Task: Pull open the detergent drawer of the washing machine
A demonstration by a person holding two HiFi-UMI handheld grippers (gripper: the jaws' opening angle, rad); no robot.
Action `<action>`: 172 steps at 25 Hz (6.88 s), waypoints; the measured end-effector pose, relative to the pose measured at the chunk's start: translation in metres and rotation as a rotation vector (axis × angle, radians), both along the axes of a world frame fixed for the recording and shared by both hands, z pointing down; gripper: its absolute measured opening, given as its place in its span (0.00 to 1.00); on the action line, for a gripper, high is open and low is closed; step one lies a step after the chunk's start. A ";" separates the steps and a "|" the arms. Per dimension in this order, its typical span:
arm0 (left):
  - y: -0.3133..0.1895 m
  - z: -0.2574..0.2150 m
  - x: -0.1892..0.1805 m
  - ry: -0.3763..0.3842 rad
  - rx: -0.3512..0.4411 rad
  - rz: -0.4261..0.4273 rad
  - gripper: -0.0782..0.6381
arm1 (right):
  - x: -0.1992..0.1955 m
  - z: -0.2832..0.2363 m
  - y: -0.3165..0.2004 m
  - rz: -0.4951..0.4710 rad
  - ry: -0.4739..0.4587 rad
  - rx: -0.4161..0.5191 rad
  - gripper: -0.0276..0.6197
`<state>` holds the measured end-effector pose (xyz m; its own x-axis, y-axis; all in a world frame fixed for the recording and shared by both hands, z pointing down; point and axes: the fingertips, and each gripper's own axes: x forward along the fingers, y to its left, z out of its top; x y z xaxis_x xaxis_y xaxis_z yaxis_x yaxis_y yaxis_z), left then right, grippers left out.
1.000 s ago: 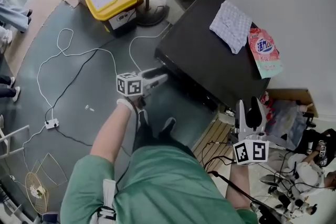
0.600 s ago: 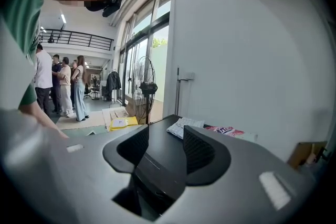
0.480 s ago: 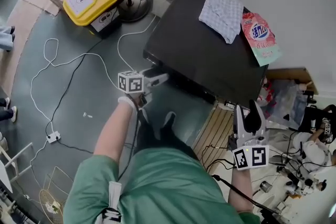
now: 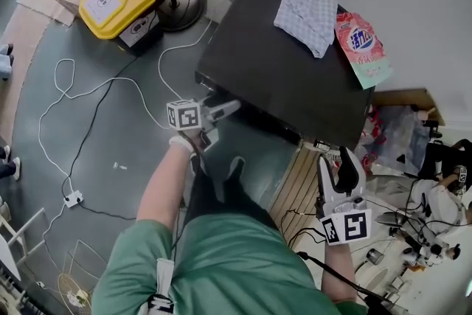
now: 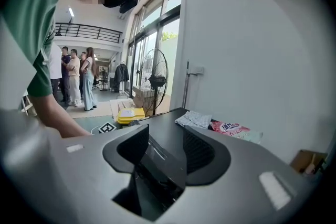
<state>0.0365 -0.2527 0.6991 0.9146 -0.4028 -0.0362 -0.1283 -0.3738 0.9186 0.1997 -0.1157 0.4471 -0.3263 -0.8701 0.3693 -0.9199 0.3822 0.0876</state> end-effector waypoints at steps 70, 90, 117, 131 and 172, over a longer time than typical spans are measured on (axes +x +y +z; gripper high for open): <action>0.067 -0.001 -0.049 0.279 -0.119 -0.294 0.61 | -0.057 0.018 0.057 -0.262 0.061 -0.048 0.36; 0.158 -0.010 -0.090 0.273 -0.123 -0.323 0.62 | -0.100 -0.008 0.065 -0.424 0.037 0.027 0.36; 0.178 -0.155 -0.126 -0.464 0.262 -0.362 0.52 | -0.074 -0.027 0.029 -0.304 -0.100 0.072 0.34; 0.128 -0.335 -0.127 -0.889 0.603 -0.643 0.26 | -0.065 -0.085 -0.008 -0.241 -0.129 0.202 0.30; 0.117 -0.402 -0.108 -0.985 0.787 -0.735 0.20 | -0.047 -0.143 -0.032 -0.208 -0.197 0.329 0.09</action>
